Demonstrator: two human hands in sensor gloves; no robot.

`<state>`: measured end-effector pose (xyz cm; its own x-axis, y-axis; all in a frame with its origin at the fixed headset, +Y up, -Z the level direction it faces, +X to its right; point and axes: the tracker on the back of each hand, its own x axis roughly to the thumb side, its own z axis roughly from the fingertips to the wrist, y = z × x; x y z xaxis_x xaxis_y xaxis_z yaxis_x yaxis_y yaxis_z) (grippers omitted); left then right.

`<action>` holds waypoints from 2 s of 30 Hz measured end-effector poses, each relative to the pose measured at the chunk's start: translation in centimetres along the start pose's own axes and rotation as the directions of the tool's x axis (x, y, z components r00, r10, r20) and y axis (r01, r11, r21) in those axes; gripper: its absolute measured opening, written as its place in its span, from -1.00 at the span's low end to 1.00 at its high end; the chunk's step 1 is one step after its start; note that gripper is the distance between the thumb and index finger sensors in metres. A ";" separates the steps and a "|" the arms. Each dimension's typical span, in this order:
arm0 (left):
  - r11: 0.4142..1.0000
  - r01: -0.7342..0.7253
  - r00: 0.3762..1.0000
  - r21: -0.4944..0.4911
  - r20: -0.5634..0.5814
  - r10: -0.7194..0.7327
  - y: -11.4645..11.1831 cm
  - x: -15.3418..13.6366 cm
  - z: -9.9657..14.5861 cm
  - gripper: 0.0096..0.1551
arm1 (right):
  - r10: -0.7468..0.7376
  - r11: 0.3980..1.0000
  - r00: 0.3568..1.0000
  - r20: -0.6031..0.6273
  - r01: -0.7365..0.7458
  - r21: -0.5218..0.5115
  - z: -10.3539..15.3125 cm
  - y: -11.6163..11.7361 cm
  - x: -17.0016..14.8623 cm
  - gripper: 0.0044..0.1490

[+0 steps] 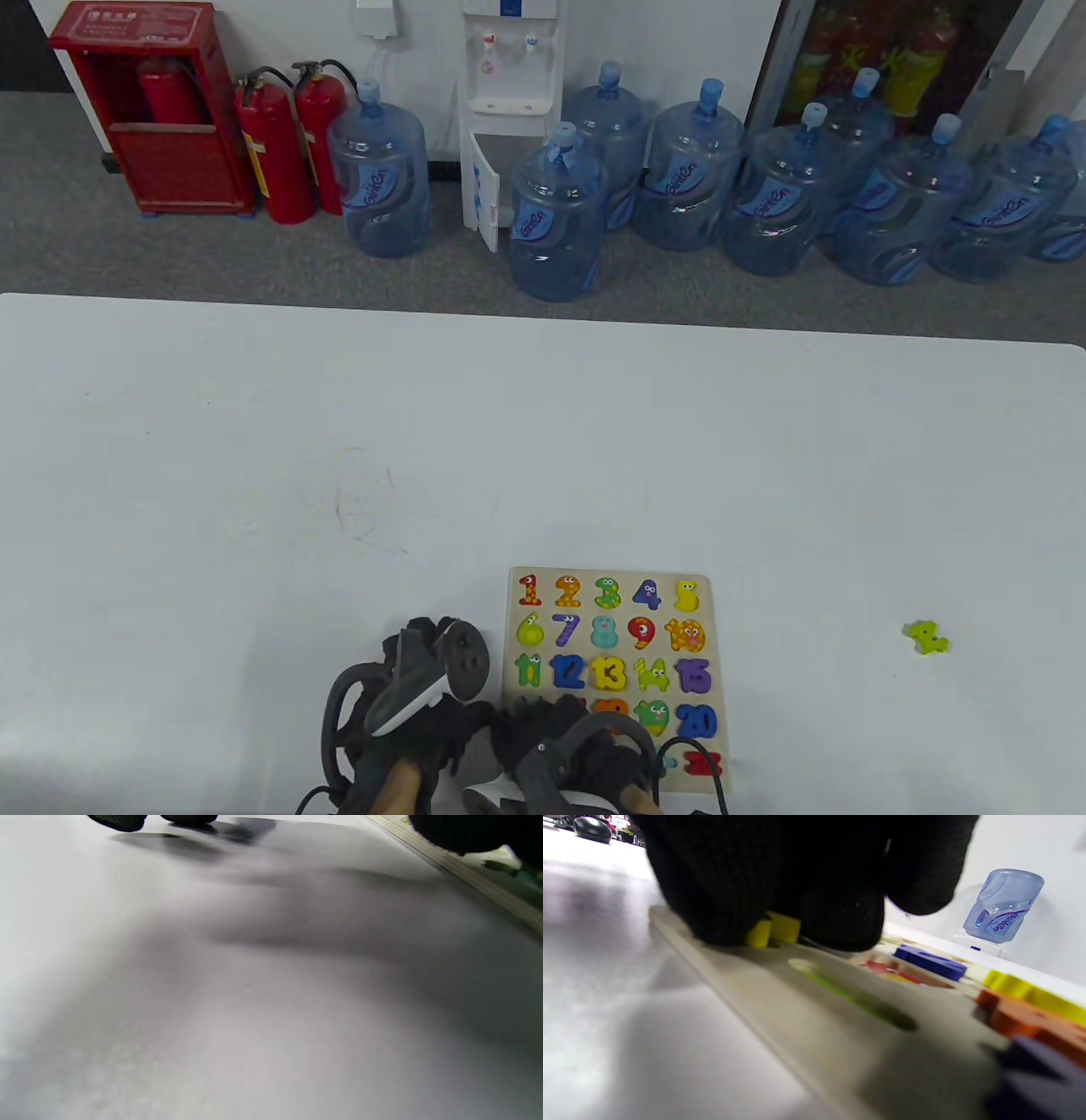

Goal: Hold math block puzzle and insert math blocks into matching slots

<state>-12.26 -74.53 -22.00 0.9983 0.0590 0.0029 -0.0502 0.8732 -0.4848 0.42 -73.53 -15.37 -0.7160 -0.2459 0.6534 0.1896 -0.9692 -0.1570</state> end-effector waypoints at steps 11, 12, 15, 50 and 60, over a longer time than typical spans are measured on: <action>1.000 -0.008 1.000 0.001 0.011 0.008 -0.1 0.1 -0.1 0.15 | 0.003 1.000 1.000 0.017 -0.003 -0.018 0.2 0.1 0.2 -0.24; 1.000 -0.008 1.000 0.001 0.011 0.008 -0.1 0.1 -0.1 0.15 | 0.006 1.000 1.000 0.013 -0.006 -0.014 0.2 0.2 0.2 -0.24; 1.000 -0.009 1.000 0.000 0.012 0.009 -0.1 0.1 0.0 0.15 | 0.015 1.000 1.000 0.011 -0.015 0.005 0.0 0.3 0.3 -0.28; 1.000 -0.010 0.999 0.001 0.044 0.010 -0.3 0.5 0.1 0.15 | 0.068 0.989 0.959 -0.275 -0.029 0.144 2.2 2.2 -9.5 -0.28; 1.000 -0.009 0.999 0.005 0.049 0.009 -0.3 0.6 0.2 0.15 | -0.013 0.994 0.955 -0.298 0.045 0.101 2.4 2.2 -10.2 -0.27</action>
<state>-11.62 -74.65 -21.74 0.9951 0.0900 0.0413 -0.0592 0.8750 -0.4805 9.75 -73.10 -20.61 -0.8858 -0.2258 0.4053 0.2244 -0.9731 -0.0518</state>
